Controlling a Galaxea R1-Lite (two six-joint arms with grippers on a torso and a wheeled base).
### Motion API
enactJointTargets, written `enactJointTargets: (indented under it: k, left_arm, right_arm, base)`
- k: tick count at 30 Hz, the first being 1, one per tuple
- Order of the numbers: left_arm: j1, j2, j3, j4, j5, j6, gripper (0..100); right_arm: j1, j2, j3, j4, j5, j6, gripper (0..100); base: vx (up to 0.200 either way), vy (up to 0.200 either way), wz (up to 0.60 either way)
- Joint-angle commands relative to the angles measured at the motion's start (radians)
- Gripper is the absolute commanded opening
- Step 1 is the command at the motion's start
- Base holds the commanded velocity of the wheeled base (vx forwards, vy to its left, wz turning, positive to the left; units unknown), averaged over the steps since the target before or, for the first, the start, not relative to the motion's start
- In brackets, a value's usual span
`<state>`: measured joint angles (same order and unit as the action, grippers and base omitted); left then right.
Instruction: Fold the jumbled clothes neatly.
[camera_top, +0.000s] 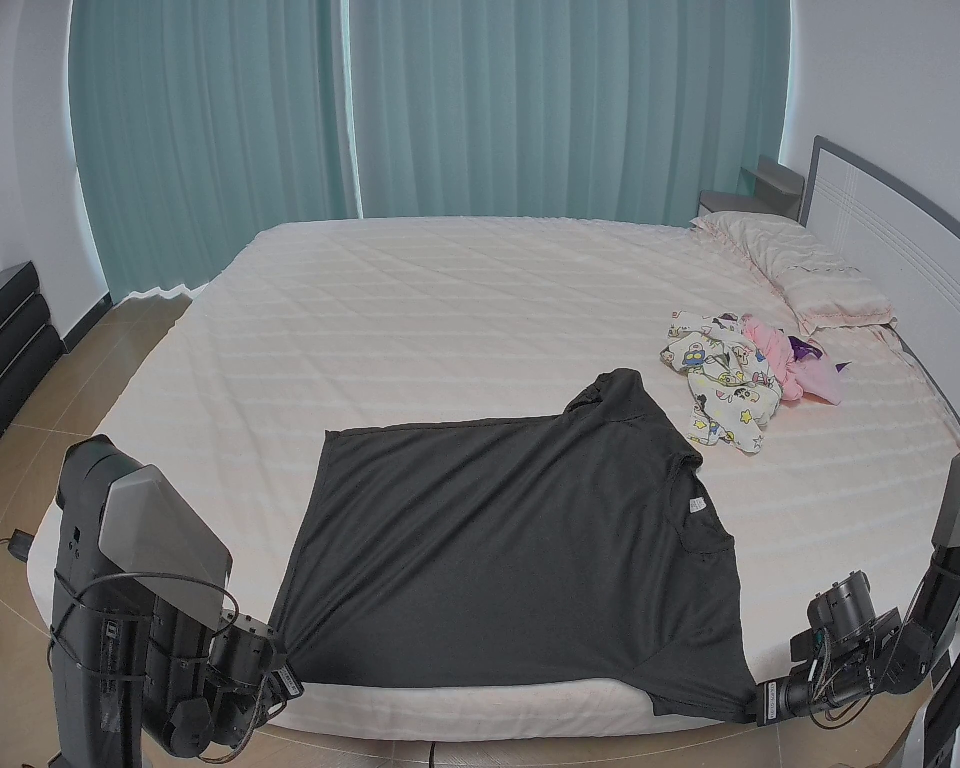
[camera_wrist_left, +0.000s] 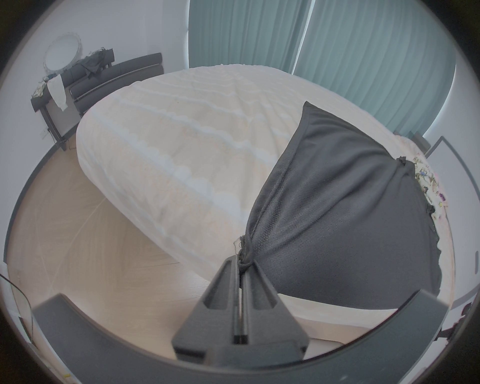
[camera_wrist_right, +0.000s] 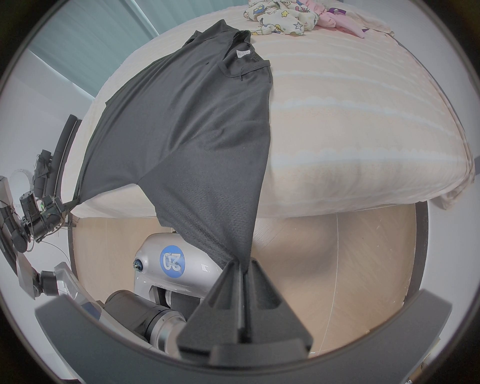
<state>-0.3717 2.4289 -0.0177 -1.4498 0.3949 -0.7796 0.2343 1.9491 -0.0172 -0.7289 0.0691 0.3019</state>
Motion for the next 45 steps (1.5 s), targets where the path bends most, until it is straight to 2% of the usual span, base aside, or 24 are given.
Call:
enactJointTargets:
  k: [1, 6, 10, 15, 22, 25, 30, 39, 41, 45]
  left_arm:
    - [-0.047, -0.042, 0.018, 0.069, 0.027, -0.004, 0]
    - [-0.116, -0.091, 0.016, 0.203, 0.027, -0.029, 0]
    - [-0.124, -0.110, 0.016, 0.276, 0.027, -0.029, 0]
    - [-0.194, -0.202, 0.016, 0.416, 0.013, -0.050, 0]
    - [-0.227, -0.218, 0.016, 0.496, -0.007, -0.066, 0]
    - [-0.236, -0.237, 0.016, 0.537, -0.048, -0.066, 0]
    - [-0.222, -0.309, 0.015, 0.503, -0.085, -0.067, 0]
    - [-0.148, -0.366, -0.025, 0.490, -0.083, -0.056, 0]
    - [-0.107, -0.380, -0.036, 0.471, -0.080, -0.047, 0]
    - [-0.090, -0.398, -0.038, 0.463, -0.080, -0.015, 0]
  right_arm:
    - [-0.001, -0.010, 0.017, 0.019, -0.002, -0.015, 0]
    - [-0.004, -0.012, 0.017, 0.054, -0.028, -0.035, 0]
    - [-0.004, -0.016, 0.017, 0.074, -0.031, -0.037, 0]
    - [-0.010, -0.009, 0.017, 0.083, -0.077, -0.046, 0]
    - [-0.012, -0.019, 0.017, 0.088, -0.086, -0.046, 0]
    - [-0.010, -0.039, 0.017, 0.103, -0.092, -0.046, 0]
    - [-0.024, -0.096, 0.000, 0.095, -0.092, -0.043, 0]
    - [-0.046, -0.184, -0.118, 0.105, -0.095, -0.020, 0]
    - [-0.046, -0.187, -0.159, 0.105, -0.111, -0.010, 0]
    - [-0.041, -0.188, -0.224, 0.108, -0.170, -0.007, 0]
  base:
    - [0.000, 0.000, 0.00]
    - [0.000, 0.000, 0.00]
    - [0.000, 0.000, 0.00]
    - [0.000, 0.000, 0.00]
    - [0.000, 0.000, 0.00]
    - [0.000, 0.000, 0.00]
    - [0.000, 0.000, 0.00]
    - [0.000, 0.000, 0.00]
    - [0.000, 0.000, 0.00]
    - [0.000, 0.000, 0.00]
